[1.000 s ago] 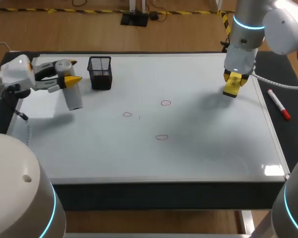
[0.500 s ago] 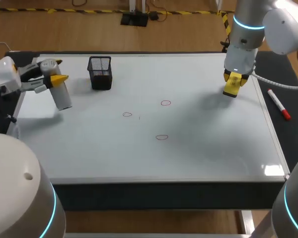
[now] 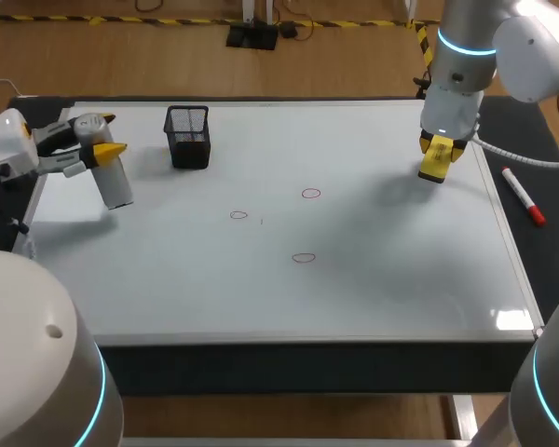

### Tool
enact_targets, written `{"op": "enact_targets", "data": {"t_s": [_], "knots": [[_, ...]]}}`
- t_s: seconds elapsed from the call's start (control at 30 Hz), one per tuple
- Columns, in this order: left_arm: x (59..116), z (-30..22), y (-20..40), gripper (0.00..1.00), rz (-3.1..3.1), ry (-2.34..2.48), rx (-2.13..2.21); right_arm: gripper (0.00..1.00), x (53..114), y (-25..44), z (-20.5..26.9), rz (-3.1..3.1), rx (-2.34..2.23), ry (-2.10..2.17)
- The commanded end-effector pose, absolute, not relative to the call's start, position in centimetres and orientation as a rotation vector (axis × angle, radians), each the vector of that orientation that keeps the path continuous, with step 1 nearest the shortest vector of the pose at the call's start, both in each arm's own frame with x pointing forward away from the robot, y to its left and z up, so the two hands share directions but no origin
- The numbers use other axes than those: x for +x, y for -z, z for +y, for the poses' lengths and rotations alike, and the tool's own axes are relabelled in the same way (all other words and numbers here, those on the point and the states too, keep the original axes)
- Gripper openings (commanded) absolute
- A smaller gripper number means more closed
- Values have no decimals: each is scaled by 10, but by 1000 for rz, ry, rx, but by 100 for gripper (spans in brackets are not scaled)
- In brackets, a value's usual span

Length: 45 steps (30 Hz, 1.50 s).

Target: Pick up the inspection probe, press it on each red-marked spot on the whiteboard one by one, put down the probe, pick up the eraser, and wipe off all the red marks.

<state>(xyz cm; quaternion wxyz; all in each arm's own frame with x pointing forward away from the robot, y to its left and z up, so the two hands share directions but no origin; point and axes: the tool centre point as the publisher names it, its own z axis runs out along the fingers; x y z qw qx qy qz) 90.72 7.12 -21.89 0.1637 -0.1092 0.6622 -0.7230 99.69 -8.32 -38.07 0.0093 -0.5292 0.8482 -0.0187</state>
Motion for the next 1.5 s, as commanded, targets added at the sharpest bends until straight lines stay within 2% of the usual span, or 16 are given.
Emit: {"op": "enact_targets", "data": {"t_s": [0.03, 0.73, 1.1, 1.5], "knots": [[907, 72, 218, 0, 1888, 2063, -309, 0, 999, 380, -66, 2631, -1689, 84], [907, 72, 218, 0, 1888, 2063, -309, 0, 992, 372, 79, 2353, -2035, 128], [907, 72, 218, 0, 1888, 2063, -309, 0, 973, 381, 159, 2287, -2126, 97], [907, 72, 218, 0, 1888, 2063, -309, 0, 959, 381, 225, 2283, -2137, 131]]}}
